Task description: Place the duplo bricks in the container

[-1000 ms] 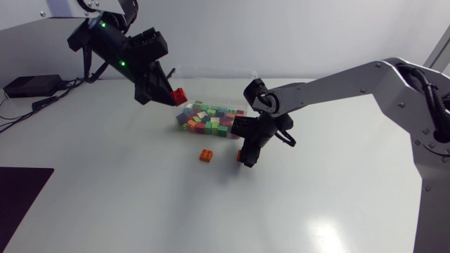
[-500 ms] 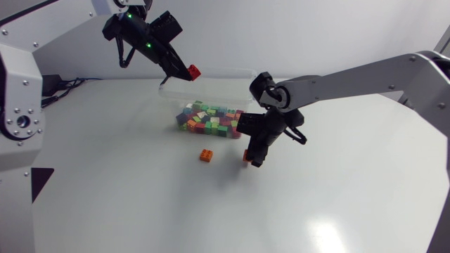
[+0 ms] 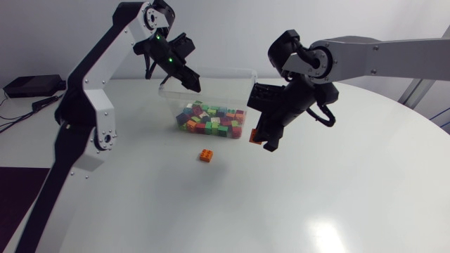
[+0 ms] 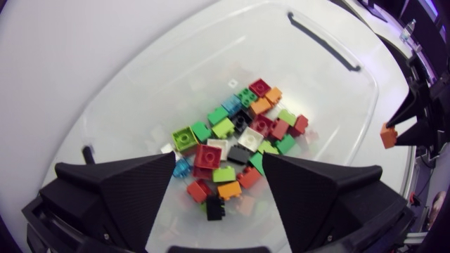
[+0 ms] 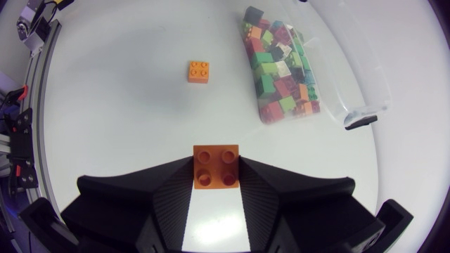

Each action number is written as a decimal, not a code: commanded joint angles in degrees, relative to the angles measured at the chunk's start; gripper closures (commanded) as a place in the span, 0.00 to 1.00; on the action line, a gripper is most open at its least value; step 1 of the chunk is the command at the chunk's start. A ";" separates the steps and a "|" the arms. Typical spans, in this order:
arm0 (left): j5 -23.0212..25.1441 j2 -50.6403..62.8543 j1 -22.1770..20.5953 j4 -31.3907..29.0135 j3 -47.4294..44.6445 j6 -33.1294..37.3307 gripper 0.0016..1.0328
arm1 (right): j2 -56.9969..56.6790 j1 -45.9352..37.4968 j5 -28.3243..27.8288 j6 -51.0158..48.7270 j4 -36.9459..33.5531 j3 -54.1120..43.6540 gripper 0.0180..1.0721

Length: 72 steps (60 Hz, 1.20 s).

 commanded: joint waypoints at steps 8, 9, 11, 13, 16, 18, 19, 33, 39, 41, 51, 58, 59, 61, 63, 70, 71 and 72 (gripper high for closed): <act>-0.98 -14.02 0.62 -2.04 -1.28 -4.04 0.04 | -1.11 1.15 0.61 0.27 -1.27 -3.82 0.71; -0.98 -15.07 0.53 -2.39 -2.43 -4.04 0.04 | -1.29 1.15 0.61 0.45 -1.09 -3.82 0.71; -0.89 -17.53 0.18 -2.74 -5.33 -4.56 0.04 | -1.82 1.24 0.61 1.15 -0.83 -3.29 0.71; -0.81 -19.29 0.00 -3.09 -6.82 -4.74 0.04 | -1.99 1.24 0.61 1.68 -0.83 -2.50 0.71; -0.63 -21.31 -0.52 -4.94 -7.70 -5.27 0.04 | -2.43 1.24 0.61 2.38 -0.83 -1.18 0.71; -0.54 -22.37 -0.79 -5.47 -8.75 -5.44 0.04 | -2.52 1.24 0.61 2.82 -0.83 -0.39 0.71; -0.46 -24.57 -1.14 -5.55 -11.30 -5.79 0.04 | -2.61 1.24 0.61 3.35 -0.83 0.14 0.71; 0.07 -35.02 -2.37 -5.55 -25.36 -9.22 0.04 | -3.92 0.98 0.61 9.24 -0.92 7.35 0.71; 0.07 -37.40 -2.19 -5.55 -30.20 -9.57 0.04 | -3.13 1.07 0.61 11.96 -0.92 10.95 0.71; 0.07 -38.28 -2.11 -5.47 -31.87 -9.57 0.04 | -2.78 1.24 0.61 12.93 -0.83 12.09 0.71; 2.09 -45.13 -1.93 -1.69 -45.84 -7.90 0.04 | -1.20 1.77 0.61 17.32 1.19 16.31 0.71; 2.01 -51.81 -1.58 6.14 -59.29 -6.85 0.04 | 0.73 1.68 0.61 19.61 2.95 18.60 0.71; 2.09 -52.60 -1.58 7.19 -60.70 -6.76 0.04 | 1.26 1.68 0.61 19.96 3.39 18.95 0.71; 2.01 -54.45 -1.58 9.56 -64.39 -6.58 0.04 | 1.96 1.59 0.61 20.31 4.18 19.48 0.71; 1.92 -56.03 -1.76 11.15 -67.38 -5.97 0.04 | 3.02 1.51 0.61 21.01 4.36 20.53 0.71; 0.86 -61.22 -2.55 18.00 -77.22 -4.56 0.04 | 5.92 1.33 0.44 23.03 5.85 23.25 0.71; 0.42 -62.27 -2.99 19.41 -79.24 -4.39 0.04 | 6.27 1.24 0.44 23.30 6.20 23.43 0.71; 0.07 -63.06 -3.25 20.46 -81.18 -3.95 0.04 | 6.71 1.24 0.35 23.65 6.82 23.69 0.71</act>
